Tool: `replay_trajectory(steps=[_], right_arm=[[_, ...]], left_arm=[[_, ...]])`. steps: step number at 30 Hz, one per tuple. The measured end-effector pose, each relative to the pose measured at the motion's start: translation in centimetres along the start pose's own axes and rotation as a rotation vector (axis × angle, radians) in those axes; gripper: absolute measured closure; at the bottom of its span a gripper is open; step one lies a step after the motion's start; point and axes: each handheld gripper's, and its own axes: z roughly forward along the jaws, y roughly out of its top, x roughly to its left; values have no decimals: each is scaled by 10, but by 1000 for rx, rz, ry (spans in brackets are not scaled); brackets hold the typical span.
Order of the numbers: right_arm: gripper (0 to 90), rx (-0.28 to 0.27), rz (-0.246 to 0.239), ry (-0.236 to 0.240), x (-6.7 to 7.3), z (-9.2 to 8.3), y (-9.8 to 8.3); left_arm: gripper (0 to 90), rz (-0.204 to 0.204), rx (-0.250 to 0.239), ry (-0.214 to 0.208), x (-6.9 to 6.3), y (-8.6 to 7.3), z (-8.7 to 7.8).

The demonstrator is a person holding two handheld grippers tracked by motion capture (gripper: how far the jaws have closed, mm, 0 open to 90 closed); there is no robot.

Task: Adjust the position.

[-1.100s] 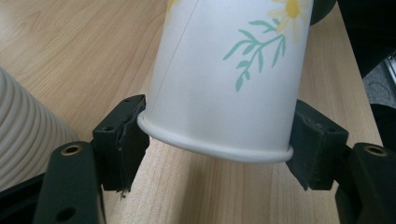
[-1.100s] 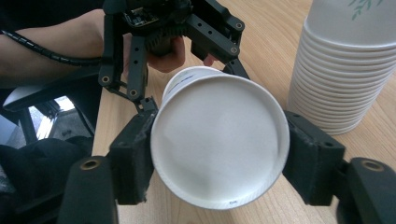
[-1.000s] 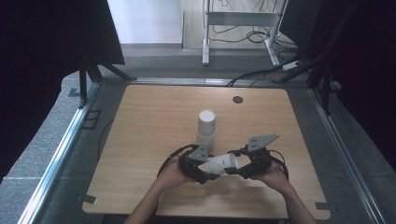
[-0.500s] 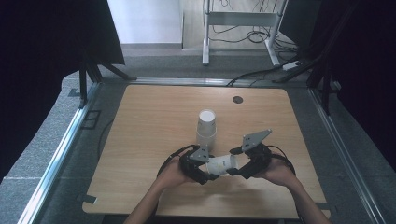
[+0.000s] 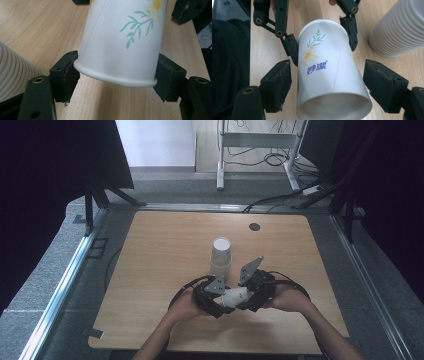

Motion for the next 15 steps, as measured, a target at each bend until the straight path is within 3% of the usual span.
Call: replay_trajectory(steps=[5, 7, 15], right_arm=[[278, 46, -23, 9, 1, 5, 3], [332, 56, -27, 2, 1, 6, 3], [353, 10, 1, 16, -2, 4, -2]], left_arm=[[280, 4, 5, 0, 0, -1, -1], [280, 7, 7, -2, -1, -1, 0], [273, 1, -18, -2, 0, -3, -1]])
